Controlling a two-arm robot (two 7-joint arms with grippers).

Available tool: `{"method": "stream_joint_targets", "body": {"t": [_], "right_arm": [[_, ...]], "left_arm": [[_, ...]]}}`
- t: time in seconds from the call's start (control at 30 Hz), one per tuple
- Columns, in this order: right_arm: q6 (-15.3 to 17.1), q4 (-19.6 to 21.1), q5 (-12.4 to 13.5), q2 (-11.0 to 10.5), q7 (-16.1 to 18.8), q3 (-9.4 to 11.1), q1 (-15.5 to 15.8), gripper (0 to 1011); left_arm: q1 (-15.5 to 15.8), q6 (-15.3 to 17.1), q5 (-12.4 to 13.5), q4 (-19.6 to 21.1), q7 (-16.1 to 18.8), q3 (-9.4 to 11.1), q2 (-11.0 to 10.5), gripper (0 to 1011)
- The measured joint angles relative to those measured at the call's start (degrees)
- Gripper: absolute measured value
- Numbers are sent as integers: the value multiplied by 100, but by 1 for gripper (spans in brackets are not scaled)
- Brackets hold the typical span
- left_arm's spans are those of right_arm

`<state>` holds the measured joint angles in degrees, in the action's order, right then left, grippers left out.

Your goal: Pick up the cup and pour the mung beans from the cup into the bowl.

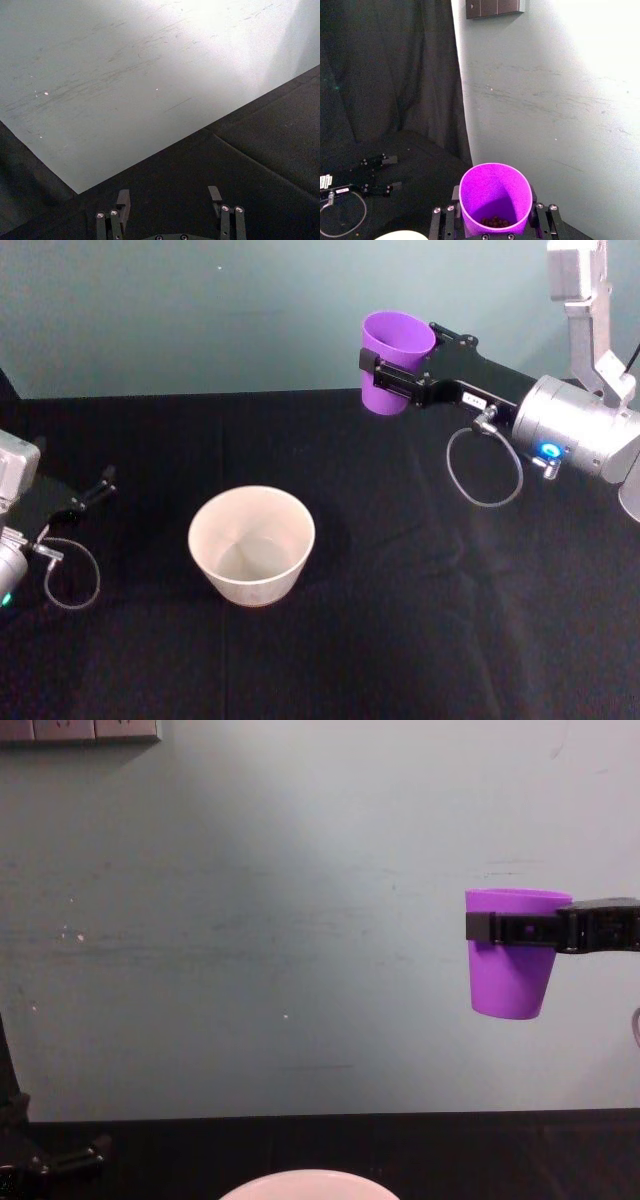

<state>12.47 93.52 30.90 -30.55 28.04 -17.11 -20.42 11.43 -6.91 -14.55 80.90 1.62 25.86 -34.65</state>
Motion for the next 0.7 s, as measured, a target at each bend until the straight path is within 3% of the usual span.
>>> {"method": "stream_joint_targets", "body": {"t": [0.7], "right_arm": [[0,0,0,0,0,0,0,731]], "left_arm": [[0,0,0,0,0,0,0,1011]]}}
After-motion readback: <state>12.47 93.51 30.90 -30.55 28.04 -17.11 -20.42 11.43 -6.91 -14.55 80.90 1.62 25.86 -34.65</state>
